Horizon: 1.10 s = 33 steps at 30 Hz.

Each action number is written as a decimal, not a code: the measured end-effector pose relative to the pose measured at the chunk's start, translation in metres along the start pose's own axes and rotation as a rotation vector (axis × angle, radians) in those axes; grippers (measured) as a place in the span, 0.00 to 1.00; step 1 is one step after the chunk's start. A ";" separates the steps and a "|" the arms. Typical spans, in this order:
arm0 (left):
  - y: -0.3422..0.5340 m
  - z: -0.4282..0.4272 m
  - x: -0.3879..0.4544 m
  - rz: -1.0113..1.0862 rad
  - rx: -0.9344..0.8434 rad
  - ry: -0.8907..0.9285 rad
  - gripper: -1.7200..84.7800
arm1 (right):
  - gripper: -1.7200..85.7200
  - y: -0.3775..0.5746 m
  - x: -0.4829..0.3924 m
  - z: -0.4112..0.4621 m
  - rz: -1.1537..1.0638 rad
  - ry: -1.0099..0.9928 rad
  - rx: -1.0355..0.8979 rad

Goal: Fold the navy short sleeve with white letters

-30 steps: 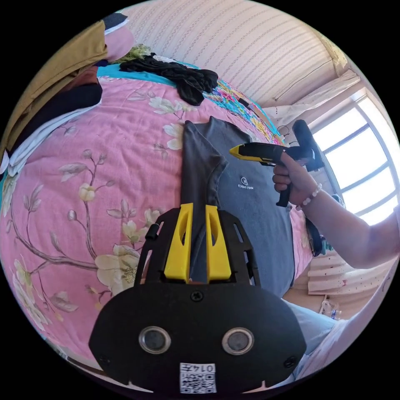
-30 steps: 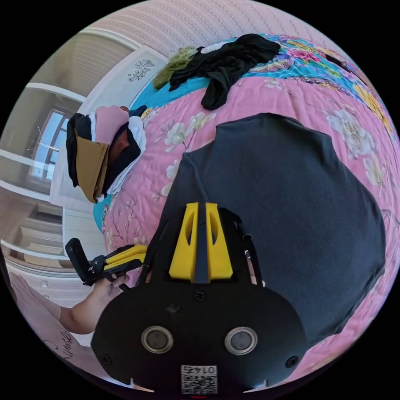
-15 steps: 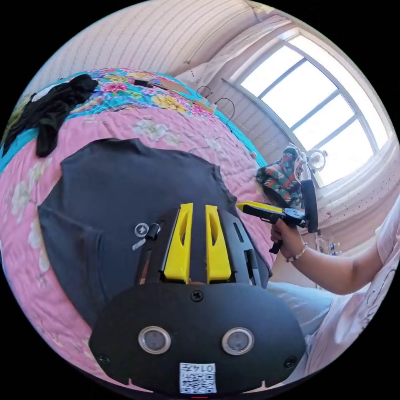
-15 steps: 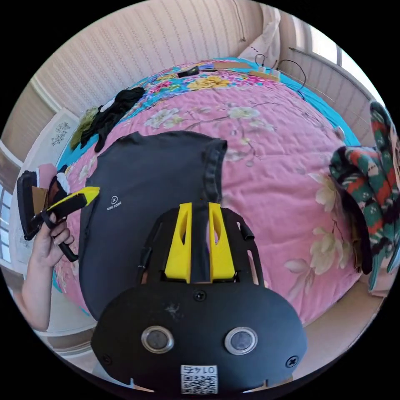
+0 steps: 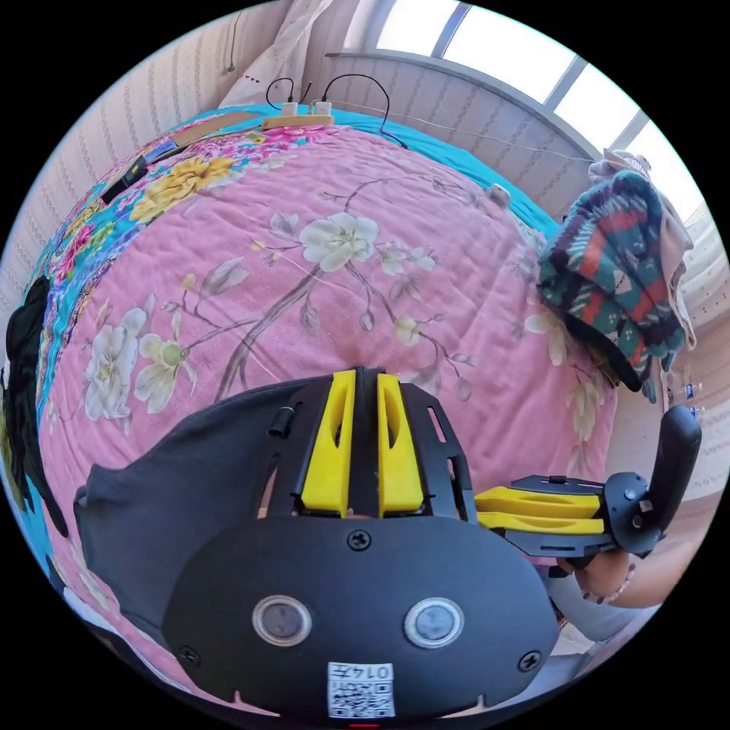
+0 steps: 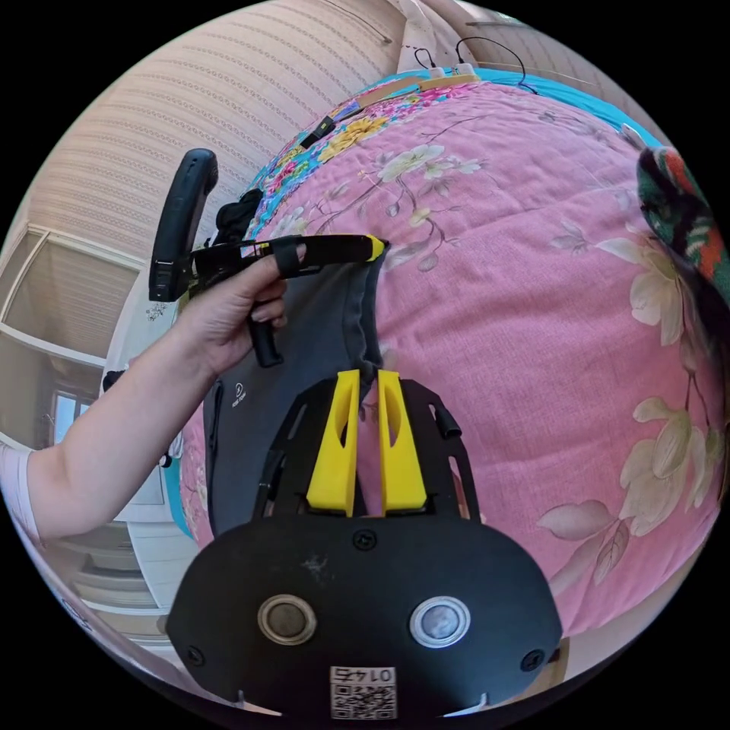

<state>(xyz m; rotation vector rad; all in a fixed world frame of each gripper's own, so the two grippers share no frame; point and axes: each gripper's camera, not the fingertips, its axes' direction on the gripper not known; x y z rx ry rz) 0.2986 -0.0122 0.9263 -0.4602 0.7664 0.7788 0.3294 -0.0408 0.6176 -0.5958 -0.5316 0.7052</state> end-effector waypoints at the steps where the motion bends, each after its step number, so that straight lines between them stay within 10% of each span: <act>1: 0.000 -0.002 -0.001 -0.003 0.008 0.004 0.07 | 0.05 0.001 0.002 -0.002 -0.002 -0.002 0.001; 9: 0.067 -0.056 -0.050 -0.166 0.227 0.096 0.06 | 0.03 0.011 0.007 -0.033 -0.076 -0.047 0.046; 33: 0.144 -0.032 -0.179 -0.453 0.162 0.167 0.06 | 0.07 0.042 -0.042 -0.021 -0.527 0.136 -0.154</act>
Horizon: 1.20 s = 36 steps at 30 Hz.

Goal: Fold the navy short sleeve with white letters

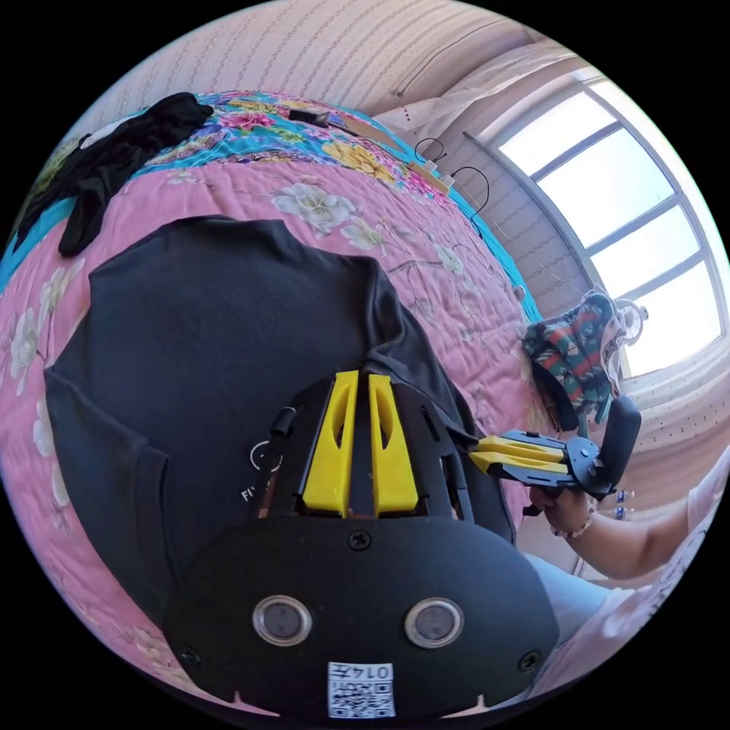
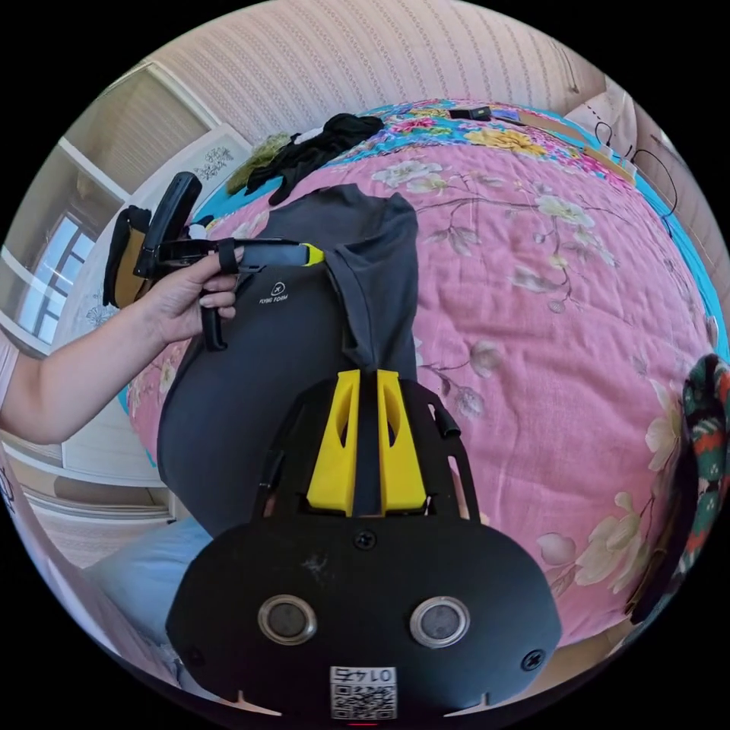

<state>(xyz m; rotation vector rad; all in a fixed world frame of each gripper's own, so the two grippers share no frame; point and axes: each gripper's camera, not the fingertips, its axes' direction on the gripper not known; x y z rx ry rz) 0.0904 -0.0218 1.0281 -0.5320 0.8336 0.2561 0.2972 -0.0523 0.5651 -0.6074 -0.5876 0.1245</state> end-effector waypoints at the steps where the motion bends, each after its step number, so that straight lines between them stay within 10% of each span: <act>1: -0.001 -0.001 -0.002 0.001 -0.016 -0.002 0.06 | 0.08 0.000 0.000 -0.001 -0.005 0.003 -0.001; 23: -0.158 -0.016 -0.045 0.074 -0.081 0.019 0.01 | 0.12 -0.022 0.034 0.004 0.147 -0.016 0.036; 36: -0.054 -0.180 -0.124 -0.085 0.106 0.011 0.08 | 0.12 -0.068 0.053 -0.017 0.052 -0.048 0.110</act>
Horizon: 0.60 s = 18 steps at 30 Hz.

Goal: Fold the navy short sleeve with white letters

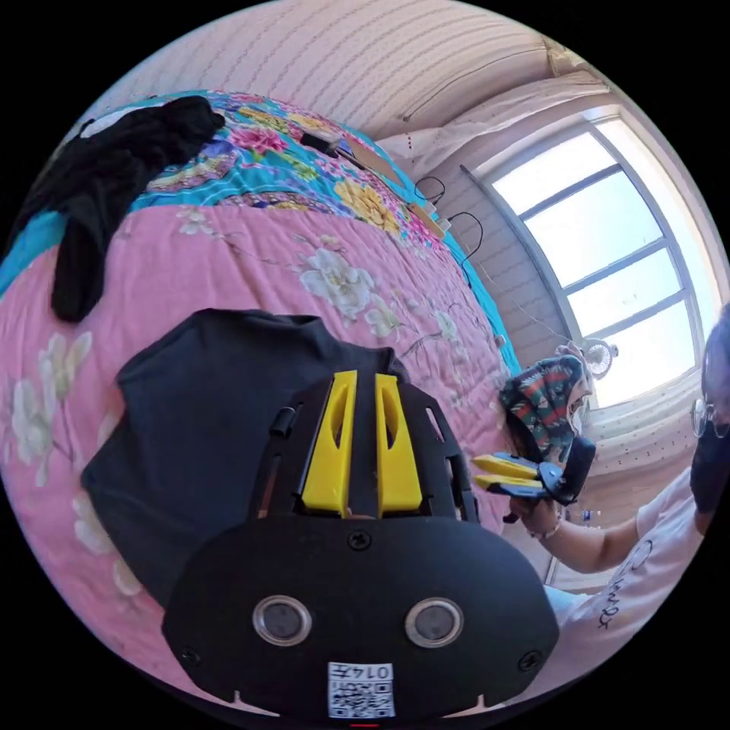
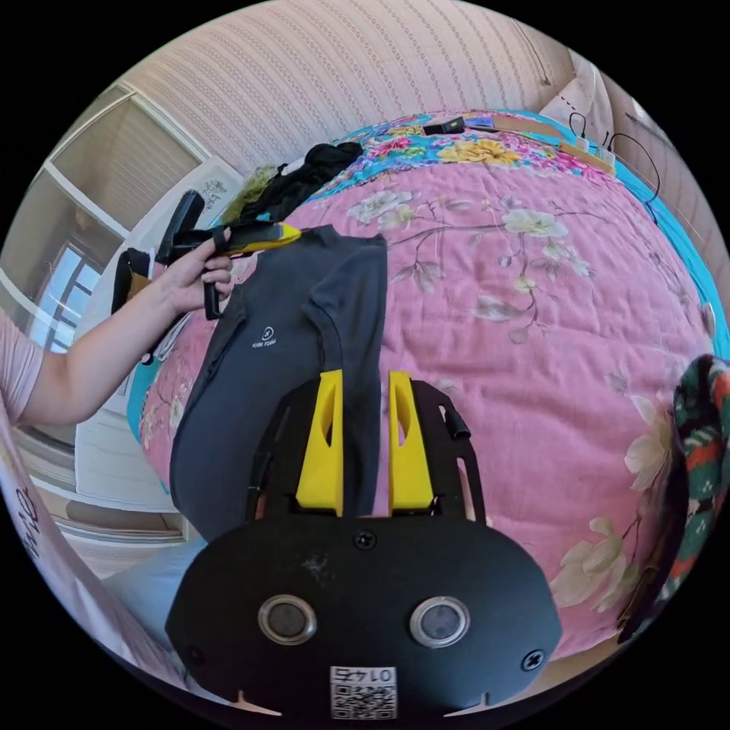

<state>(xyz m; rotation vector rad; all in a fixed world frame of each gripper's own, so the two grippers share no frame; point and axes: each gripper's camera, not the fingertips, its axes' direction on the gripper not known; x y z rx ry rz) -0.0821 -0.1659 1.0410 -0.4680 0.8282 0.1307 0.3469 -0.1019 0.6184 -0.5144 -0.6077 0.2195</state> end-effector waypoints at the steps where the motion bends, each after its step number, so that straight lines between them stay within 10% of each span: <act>1: 0.007 -0.011 -0.007 -0.015 0.009 -0.043 0.08 | 0.12 -0.009 0.002 0.003 -0.015 -0.001 -0.001; 18: 0.089 -0.132 -0.120 -0.301 0.038 -0.108 0.06 | 0.02 -0.152 0.038 0.078 0.017 -0.060 -0.153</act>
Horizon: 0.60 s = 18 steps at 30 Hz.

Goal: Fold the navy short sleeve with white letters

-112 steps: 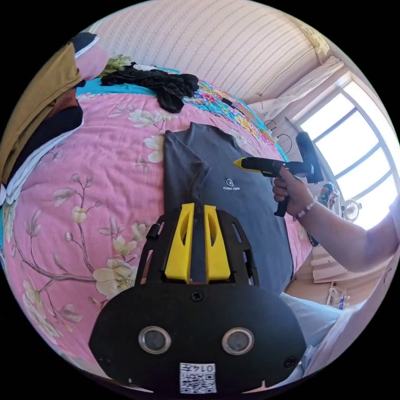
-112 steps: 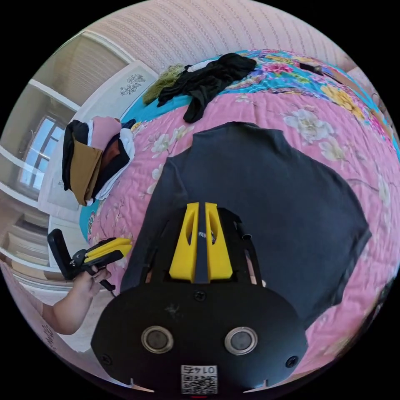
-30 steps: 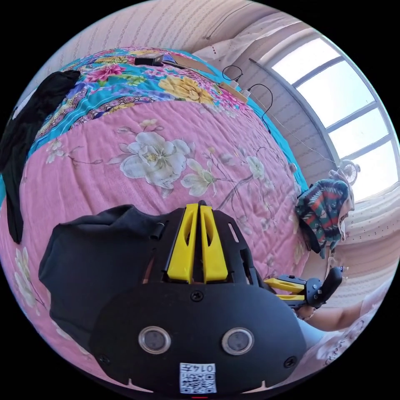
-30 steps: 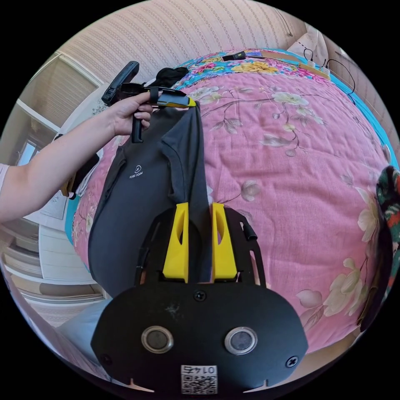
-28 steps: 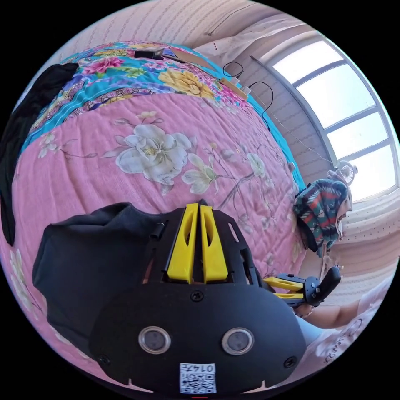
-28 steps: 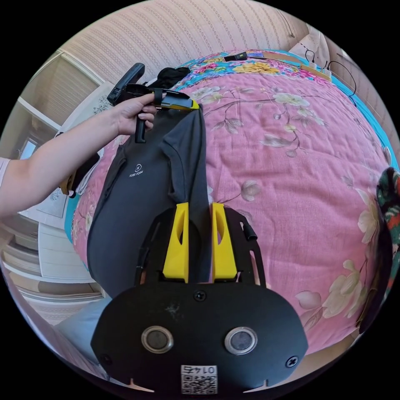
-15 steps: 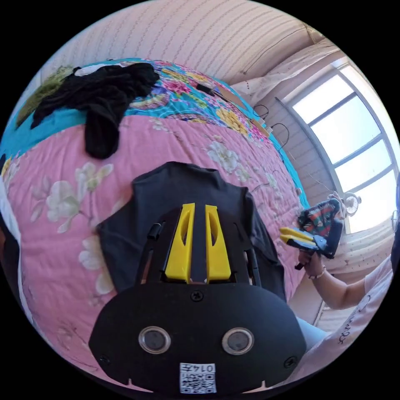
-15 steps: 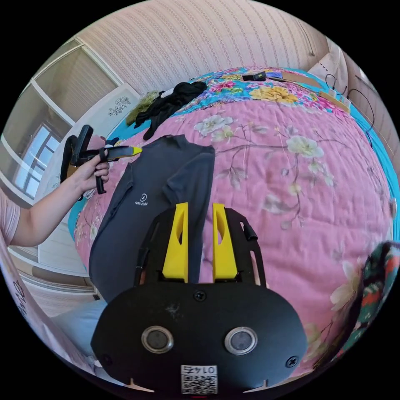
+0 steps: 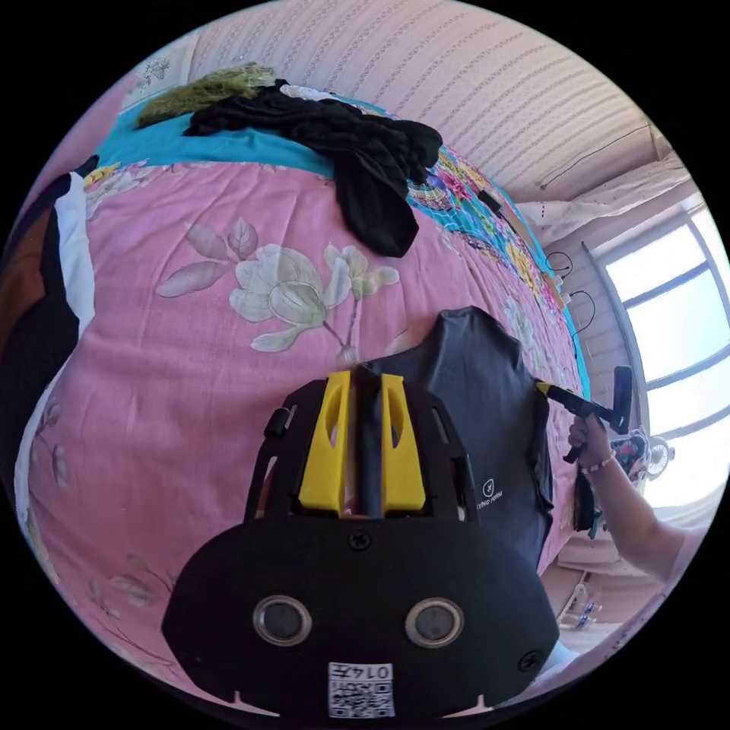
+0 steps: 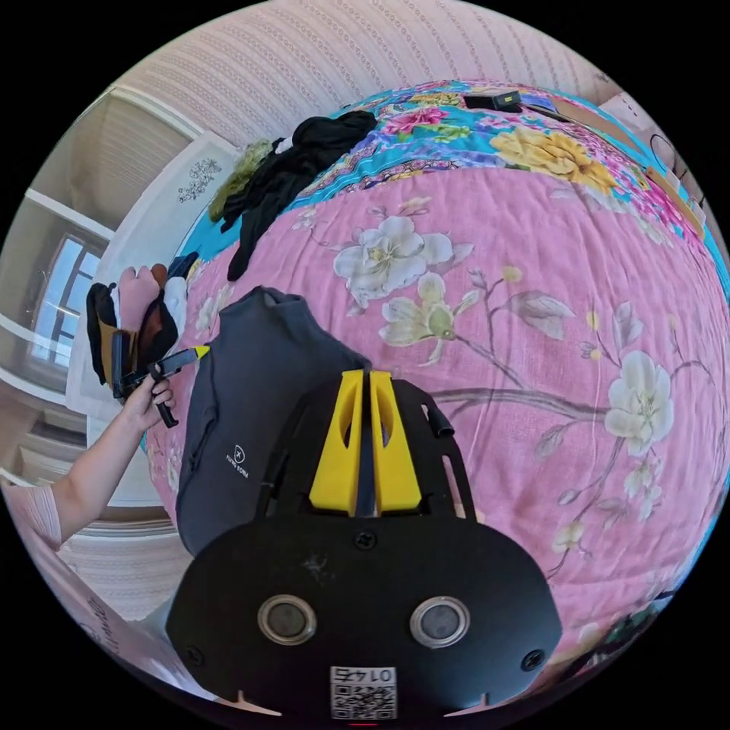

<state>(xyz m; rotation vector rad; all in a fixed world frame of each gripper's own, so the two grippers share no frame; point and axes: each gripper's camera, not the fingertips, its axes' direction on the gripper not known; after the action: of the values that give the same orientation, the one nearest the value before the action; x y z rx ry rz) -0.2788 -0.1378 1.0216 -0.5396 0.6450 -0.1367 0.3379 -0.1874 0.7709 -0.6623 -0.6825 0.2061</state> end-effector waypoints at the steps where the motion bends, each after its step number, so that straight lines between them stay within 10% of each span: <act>1: 0.000 -0.003 0.000 0.001 -0.009 0.007 0.04 | 0.02 -0.001 0.002 -0.004 0.006 -0.005 0.005; 18: 0.207 -0.209 0.046 0.186 0.114 0.090 0.01 | 0.03 0.156 0.013 -0.062 0.040 -0.253 0.106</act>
<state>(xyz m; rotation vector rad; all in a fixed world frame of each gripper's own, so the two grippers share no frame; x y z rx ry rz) -0.3771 -0.0651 0.7504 -0.3635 0.7671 -0.0226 0.3926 -0.0918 0.6433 -0.5538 -0.8946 0.3651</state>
